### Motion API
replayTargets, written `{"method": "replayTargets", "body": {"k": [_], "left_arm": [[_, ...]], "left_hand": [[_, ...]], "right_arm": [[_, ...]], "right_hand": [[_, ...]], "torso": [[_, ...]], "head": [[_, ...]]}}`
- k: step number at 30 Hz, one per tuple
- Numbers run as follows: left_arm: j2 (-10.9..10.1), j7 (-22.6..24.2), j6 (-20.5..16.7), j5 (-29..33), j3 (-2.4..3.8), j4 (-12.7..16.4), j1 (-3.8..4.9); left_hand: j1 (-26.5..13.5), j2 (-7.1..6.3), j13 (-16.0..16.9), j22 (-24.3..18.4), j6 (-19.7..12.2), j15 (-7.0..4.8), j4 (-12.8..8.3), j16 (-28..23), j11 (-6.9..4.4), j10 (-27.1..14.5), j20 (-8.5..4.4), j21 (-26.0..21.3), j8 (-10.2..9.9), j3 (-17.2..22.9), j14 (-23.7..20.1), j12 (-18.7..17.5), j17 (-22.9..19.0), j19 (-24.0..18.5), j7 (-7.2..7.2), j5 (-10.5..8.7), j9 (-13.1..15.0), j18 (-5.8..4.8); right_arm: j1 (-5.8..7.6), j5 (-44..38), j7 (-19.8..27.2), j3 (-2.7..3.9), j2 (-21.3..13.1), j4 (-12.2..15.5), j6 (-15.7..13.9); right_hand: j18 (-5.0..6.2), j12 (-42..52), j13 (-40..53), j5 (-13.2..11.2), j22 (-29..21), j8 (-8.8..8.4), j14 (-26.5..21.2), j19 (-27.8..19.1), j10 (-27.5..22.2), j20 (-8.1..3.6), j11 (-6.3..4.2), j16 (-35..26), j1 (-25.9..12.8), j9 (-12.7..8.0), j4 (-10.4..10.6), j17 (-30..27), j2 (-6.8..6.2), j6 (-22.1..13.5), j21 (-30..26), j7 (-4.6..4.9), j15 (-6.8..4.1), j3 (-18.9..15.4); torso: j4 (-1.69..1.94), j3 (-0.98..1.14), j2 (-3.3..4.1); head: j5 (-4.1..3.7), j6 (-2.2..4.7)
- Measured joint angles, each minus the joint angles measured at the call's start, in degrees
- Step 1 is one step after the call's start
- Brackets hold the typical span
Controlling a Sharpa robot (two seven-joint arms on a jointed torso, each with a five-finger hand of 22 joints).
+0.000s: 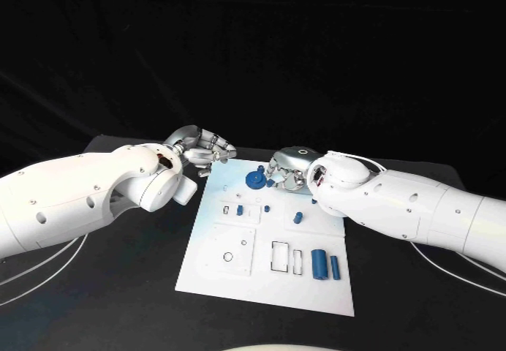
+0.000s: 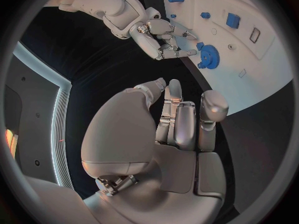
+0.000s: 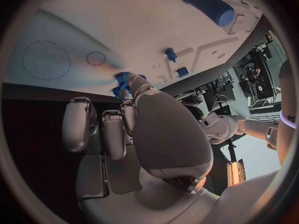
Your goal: Assemble the parts on the task board
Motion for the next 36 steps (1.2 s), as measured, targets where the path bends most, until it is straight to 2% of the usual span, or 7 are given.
{"method": "replayTargets", "body": {"k": [9, 21, 23, 36], "left_arm": [[-0.12, 0.06, -0.08, 0.17, 0.00, 0.16, 0.00], [-0.20, 0.04, -0.08, 0.24, 0.00, 0.17, 0.01], [-0.21, 0.02, -0.08, 0.24, 0.00, 0.16, 0.01], [-0.19, -0.09, -0.06, 0.28, 0.00, -0.11, 0.01]], "left_hand": [[0.00, 0.00, -0.05, -0.01, 0.00, 0.00, 0.00, 0.00, 0.00, 0.00, 0.00, 0.00, 0.00, 0.00, 0.00, 0.00, 0.00, 0.00, 0.00, 0.00, 0.00, 0.00], [0.00, 0.00, -0.16, 0.00, 0.00, 0.00, 0.00, 0.00, 0.00, 0.00, 0.00, 0.00, 0.00, 0.00, 0.00, -0.23, -0.06, 0.00, 0.00, 0.00, -0.11, 0.00], [0.00, 0.00, -0.16, 0.00, 0.00, 0.00, 0.00, 0.00, 0.00, 0.00, 0.00, 0.00, 0.01, 0.00, 0.00, -0.23, -0.06, 0.00, -0.01, 0.00, -0.11, 0.00], [0.00, 0.00, -0.32, -0.07, 0.00, 0.00, 0.00, 0.00, 0.00, 0.00, 0.00, 0.01, 0.01, 0.00, 0.00, -0.23, -0.06, 0.00, -0.01, 0.00, -0.20, 0.00]], "right_arm": [[-0.22, -0.30, -0.03, -0.05, 0.43, -0.71, 0.61], [-0.40, -0.48, -0.11, -0.10, 0.55, -0.95, 1.92], [-0.39, -0.50, -0.13, -0.09, 0.56, -0.95, 2.07], [-0.50, -0.63, -0.36, -0.12, 0.01, -0.25, 1.45]], "right_hand": [[0.00, 0.00, -0.04, 0.00, -0.01, -0.23, 0.00, 0.00, 0.19, 0.00, -0.20, 0.00, -0.23, -0.07, 0.02, -0.01, -0.23, 0.00, 0.00, 0.00, 0.00, 0.29], [0.00, 0.00, -0.04, 0.00, -0.02, -0.23, 0.00, 0.00, 0.29, 0.00, -0.30, 0.00, -0.29, -0.16, -0.14, -0.01, -0.29, 0.50, 0.00, -0.50, 0.00, 0.92], [-0.01, -0.01, -0.07, 0.01, -0.02, -0.23, 0.00, 0.00, 0.29, 0.00, -0.30, 0.00, -0.51, -0.18, -0.23, -0.01, -0.51, 0.73, 0.00, -0.32, 0.00, 1.00], [0.00, 0.89, 0.51, 0.01, -0.02, 0.46, 0.00, 0.50, 0.82, -0.50, -0.82, -0.01, -1.95, 0.04, -1.05, -0.02, -0.81, 4.78, 1.13, -1.04, -0.42, 2.47]], "torso": [[-0.02, 0.00, 0.03], [-0.08, -0.01, 0.02], [-0.08, -0.01, 0.02], [-0.13, -0.01, 0.02]], "head": [[0.08, -0.05], [0.16, -0.14], [0.16, -0.14], [0.12, -0.17]]}}
